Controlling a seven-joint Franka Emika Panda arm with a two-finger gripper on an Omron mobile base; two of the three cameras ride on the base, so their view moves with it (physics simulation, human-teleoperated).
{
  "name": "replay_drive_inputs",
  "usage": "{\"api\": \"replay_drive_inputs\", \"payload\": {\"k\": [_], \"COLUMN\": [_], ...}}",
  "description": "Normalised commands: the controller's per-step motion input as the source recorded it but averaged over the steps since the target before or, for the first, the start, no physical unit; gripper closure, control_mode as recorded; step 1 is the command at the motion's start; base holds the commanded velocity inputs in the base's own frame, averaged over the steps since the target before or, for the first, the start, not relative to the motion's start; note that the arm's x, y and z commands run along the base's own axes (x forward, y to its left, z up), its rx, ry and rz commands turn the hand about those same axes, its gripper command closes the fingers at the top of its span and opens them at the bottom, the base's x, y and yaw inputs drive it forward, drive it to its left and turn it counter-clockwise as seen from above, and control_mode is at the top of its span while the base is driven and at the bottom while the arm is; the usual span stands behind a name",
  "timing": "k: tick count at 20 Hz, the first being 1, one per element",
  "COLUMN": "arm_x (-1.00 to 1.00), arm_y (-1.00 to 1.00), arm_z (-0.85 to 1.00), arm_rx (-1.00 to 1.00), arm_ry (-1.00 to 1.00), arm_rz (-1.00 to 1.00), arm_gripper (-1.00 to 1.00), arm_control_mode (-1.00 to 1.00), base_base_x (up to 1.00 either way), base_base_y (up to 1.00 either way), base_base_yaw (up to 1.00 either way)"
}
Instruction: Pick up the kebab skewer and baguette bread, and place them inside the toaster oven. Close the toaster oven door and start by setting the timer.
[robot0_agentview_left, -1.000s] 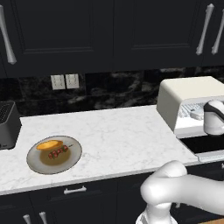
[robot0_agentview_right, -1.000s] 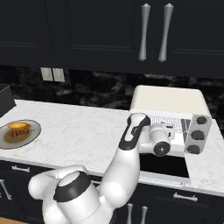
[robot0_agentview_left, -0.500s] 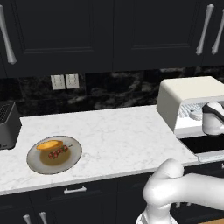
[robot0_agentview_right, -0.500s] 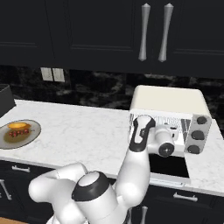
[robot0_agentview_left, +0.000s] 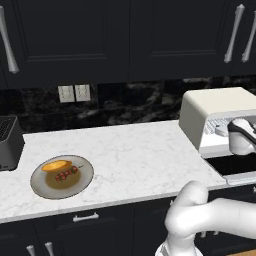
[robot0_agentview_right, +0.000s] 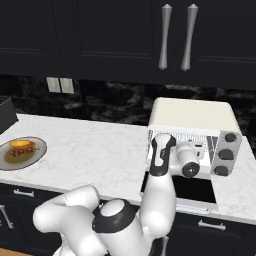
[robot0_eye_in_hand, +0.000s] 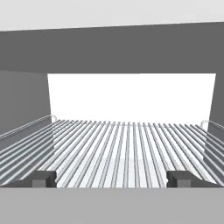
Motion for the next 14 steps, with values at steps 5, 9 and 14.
{"api": "replay_drive_inputs", "payload": {"k": [5,9,14], "arm_x": [-0.12,-0.90,-1.00], "arm_y": [-0.32,-0.27,-0.19], "arm_z": [-0.38,-0.82,-0.62], "arm_rx": [-0.02,-0.06,-0.08], "arm_ry": [0.06,0.20,0.27], "arm_rz": [0.00,0.00,0.00], "arm_gripper": [-1.00,-1.00,-1.00], "arm_control_mode": [-1.00,-1.00,-1.00], "base_base_x": [0.00,0.00,0.00], "base_base_y": [0.00,0.00,0.00], "base_base_yaw": [0.00,0.00,0.00]}}
